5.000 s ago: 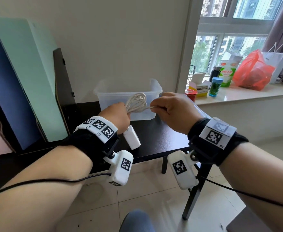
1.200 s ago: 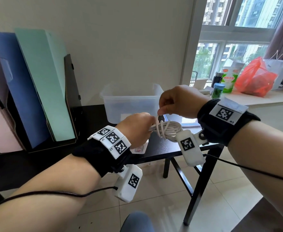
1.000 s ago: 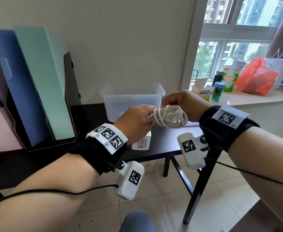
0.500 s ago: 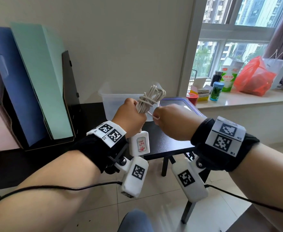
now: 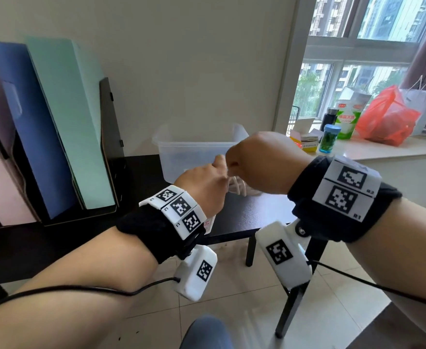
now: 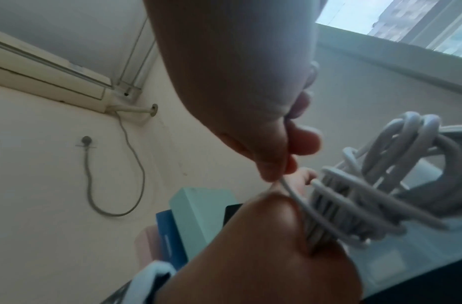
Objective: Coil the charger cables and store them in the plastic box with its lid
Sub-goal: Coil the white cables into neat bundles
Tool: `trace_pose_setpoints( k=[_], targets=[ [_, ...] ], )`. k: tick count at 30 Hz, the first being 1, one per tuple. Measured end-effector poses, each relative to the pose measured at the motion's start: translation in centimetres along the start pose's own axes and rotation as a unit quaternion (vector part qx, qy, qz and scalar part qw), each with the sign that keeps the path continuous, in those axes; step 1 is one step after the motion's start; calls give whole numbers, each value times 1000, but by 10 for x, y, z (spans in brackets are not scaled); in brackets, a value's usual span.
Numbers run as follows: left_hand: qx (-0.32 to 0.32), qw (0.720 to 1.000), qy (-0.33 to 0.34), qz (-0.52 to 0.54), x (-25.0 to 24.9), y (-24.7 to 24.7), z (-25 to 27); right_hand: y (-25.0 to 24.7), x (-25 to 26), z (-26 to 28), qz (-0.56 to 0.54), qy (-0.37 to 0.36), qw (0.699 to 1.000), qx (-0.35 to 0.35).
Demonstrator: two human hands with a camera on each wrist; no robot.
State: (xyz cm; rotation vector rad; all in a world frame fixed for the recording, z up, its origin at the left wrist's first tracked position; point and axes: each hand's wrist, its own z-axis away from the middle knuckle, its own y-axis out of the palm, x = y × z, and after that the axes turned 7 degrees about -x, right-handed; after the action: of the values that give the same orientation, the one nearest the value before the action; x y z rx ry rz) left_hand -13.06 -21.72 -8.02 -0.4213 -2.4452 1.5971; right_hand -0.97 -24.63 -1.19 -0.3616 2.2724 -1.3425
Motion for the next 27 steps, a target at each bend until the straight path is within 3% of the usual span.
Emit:
trace_pose_setpoints(
  k=[4, 7, 12, 14, 16, 17, 20, 22, 27],
  targets=[
    [10, 999, 52, 5, 3, -1, 2, 3, -15, -1, -124, 72, 990, -1],
    [-10, 992, 93, 83, 10, -1, 6, 14, -26, 0, -270, 110, 956, 36],
    [-46, 958, 121, 255, 12, -4, 9, 27, -41, 3, -351, 141, 921, 88],
    [-41, 933, 99, 345, 12, -5, 9, 33, -42, 5, -454, 173, 869, 93],
    [-28, 883, 63, 465, 10, -1, 9, 38, -38, 9, -607, 213, 761, 81],
    [-29, 850, 40, 525, 9, 2, 8, 42, -36, 11, -641, 217, 734, 58],
    [-28, 766, -53, 640, 5, 2, 5, 54, -27, 13, -661, 207, 721, -10],
    [-18, 735, -98, 671, 3, 0, 3, 60, -22, 13, -680, 215, 700, -38],
    [12, 731, -144, 666, 4, 5, 0, 67, -15, 15, -676, 250, 682, -126]
  ],
)
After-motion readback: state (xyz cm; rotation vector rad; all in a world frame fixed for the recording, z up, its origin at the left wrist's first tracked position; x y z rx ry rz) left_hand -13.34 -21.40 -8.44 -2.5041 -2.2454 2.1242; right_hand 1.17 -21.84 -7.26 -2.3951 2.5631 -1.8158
